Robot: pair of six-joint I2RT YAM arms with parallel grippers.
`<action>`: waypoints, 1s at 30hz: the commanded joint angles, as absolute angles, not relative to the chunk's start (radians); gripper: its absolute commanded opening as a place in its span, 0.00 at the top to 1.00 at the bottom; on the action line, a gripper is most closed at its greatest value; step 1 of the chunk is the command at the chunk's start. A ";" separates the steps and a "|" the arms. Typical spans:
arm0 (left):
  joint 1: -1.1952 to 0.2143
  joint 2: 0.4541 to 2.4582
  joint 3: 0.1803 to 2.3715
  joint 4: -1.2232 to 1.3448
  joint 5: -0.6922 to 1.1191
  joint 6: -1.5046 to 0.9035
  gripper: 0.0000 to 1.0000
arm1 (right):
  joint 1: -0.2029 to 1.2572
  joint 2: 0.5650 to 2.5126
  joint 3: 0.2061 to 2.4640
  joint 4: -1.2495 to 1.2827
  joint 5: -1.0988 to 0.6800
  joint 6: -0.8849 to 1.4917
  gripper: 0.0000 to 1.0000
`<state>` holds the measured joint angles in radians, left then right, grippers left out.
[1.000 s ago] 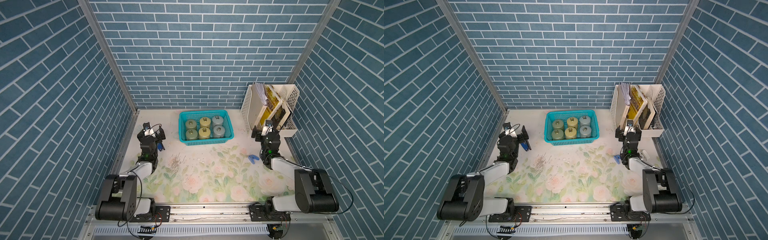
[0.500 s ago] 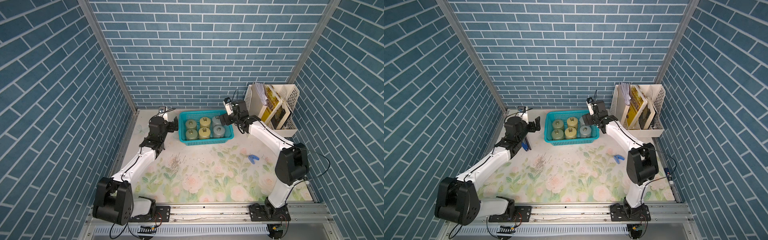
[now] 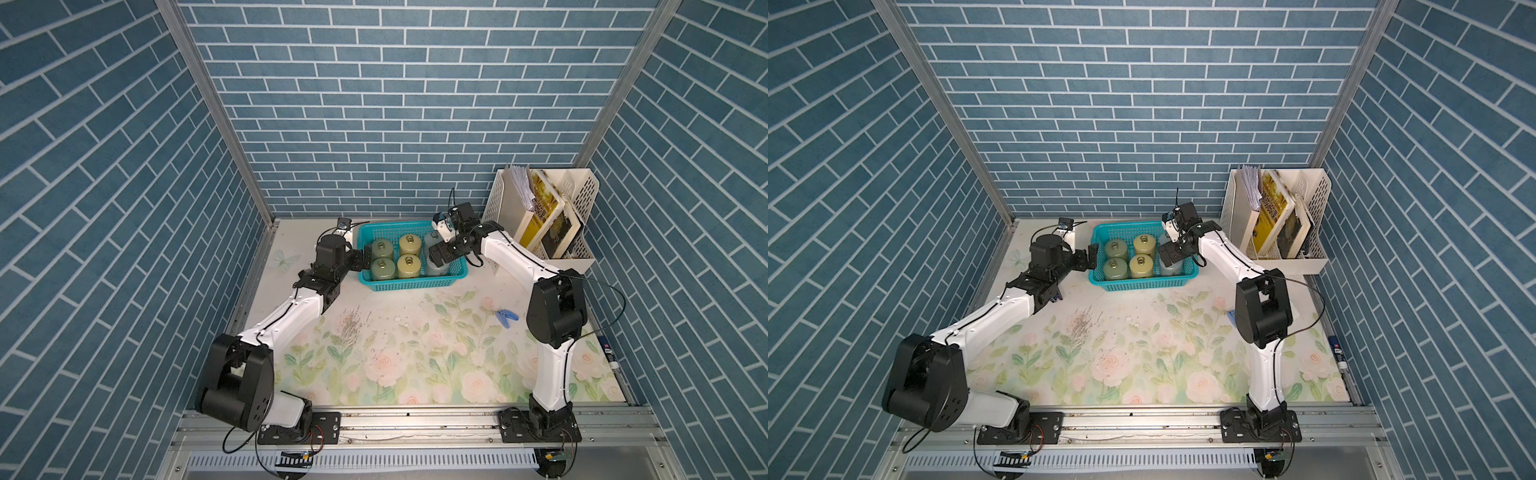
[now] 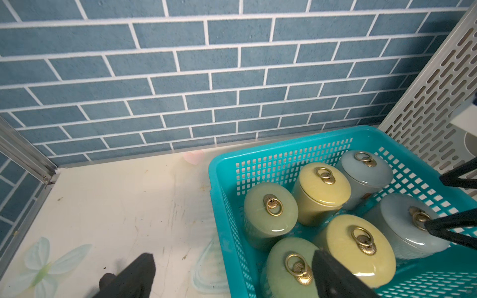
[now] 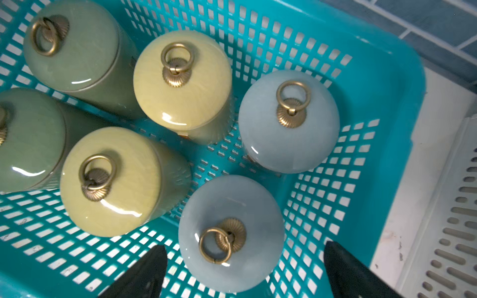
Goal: Take the tea canister out of the basket
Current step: Pick up the tea canister from the basket.
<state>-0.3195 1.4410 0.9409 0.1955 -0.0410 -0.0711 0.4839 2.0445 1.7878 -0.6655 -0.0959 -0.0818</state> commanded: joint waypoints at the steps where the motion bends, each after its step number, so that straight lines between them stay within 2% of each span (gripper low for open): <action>1: -0.325 1.449 0.976 0.190 -0.025 -0.080 0.00 | 0.491 2.085 1.828 -0.739 -0.090 -0.107 0.00; 10: -0.324 1.448 0.949 0.206 -0.022 -0.081 0.00 | 0.500 2.134 1.849 -0.749 -0.086 -0.110 0.00; 23: -0.325 1.473 0.963 0.206 -0.015 -0.063 0.00 | 0.502 2.187 1.885 -0.756 -0.089 -0.099 0.06; 24: -0.325 1.474 0.965 0.206 -0.017 -0.063 0.00 | 0.502 2.187 1.890 -0.758 -0.090 -0.101 0.07; 30: -0.325 1.474 0.969 0.191 -0.017 -0.062 0.00 | 0.502 2.207 1.899 -0.761 -0.089 -0.101 0.33</action>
